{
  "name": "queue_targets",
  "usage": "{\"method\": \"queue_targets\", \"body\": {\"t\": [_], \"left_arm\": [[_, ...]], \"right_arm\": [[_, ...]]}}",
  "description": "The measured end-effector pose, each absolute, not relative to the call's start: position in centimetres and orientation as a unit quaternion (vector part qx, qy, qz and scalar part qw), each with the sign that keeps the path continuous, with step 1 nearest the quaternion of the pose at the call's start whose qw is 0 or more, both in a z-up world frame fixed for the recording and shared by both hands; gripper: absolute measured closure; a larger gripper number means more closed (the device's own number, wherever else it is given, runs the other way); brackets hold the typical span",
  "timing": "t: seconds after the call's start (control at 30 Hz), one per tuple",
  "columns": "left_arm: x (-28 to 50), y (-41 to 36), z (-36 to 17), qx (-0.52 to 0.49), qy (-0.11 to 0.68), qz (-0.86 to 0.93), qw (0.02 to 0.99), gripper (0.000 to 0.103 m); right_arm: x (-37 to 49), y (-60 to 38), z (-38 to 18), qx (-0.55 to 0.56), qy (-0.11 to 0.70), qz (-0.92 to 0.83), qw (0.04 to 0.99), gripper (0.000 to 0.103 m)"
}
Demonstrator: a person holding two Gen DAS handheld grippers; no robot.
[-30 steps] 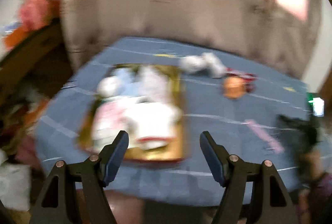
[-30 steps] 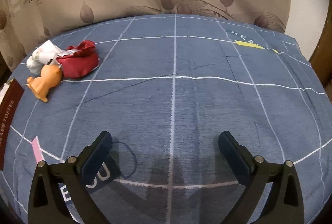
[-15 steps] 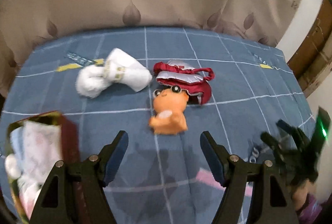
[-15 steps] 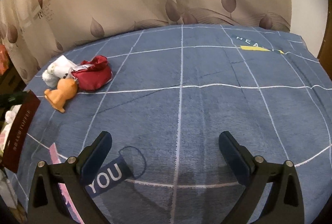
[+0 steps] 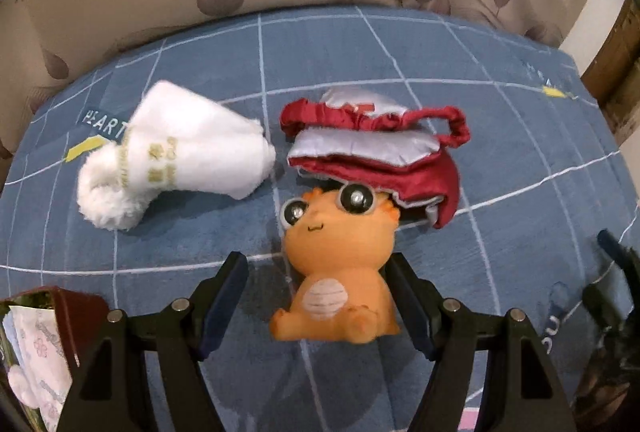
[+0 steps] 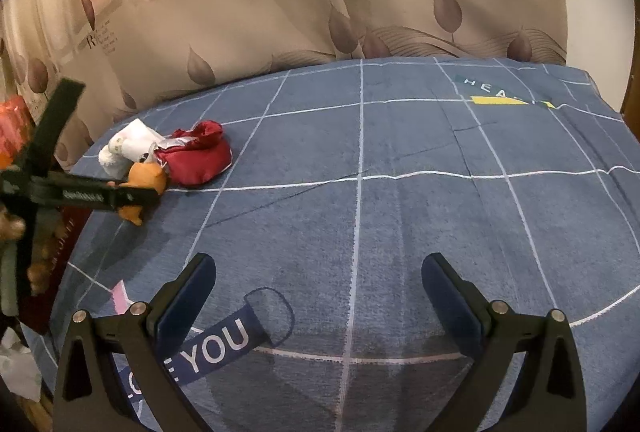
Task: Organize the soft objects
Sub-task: 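Grasp the orange dinosaur toy with the left tool and lift it, then grasp the red-and-silver pouch with the right tool while the left tool carries the toy to the tin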
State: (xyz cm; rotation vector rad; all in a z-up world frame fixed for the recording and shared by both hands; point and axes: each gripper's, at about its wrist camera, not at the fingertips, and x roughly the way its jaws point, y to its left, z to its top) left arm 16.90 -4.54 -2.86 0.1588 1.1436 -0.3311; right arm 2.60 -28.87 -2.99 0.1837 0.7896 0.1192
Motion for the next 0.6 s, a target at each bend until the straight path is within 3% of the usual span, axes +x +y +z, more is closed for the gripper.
{"method": "queue_targets", "body": {"t": [0.17, 0.6], "left_arm": [[14.6, -3.6, -2.4, 0.033, 0.523, -0.147, 0.839, 0.059], [-1.1, 2.8, 1.3, -0.111, 0.472, -0.120, 0.866, 0.056]], "right_arm": [[2.7, -29.5, -2.9, 0.105, 0.379, 0.050, 0.918, 0.000], [3.1, -29.3, -3.0, 0.098, 0.388, 0.050, 0.915, 0.000]]}}
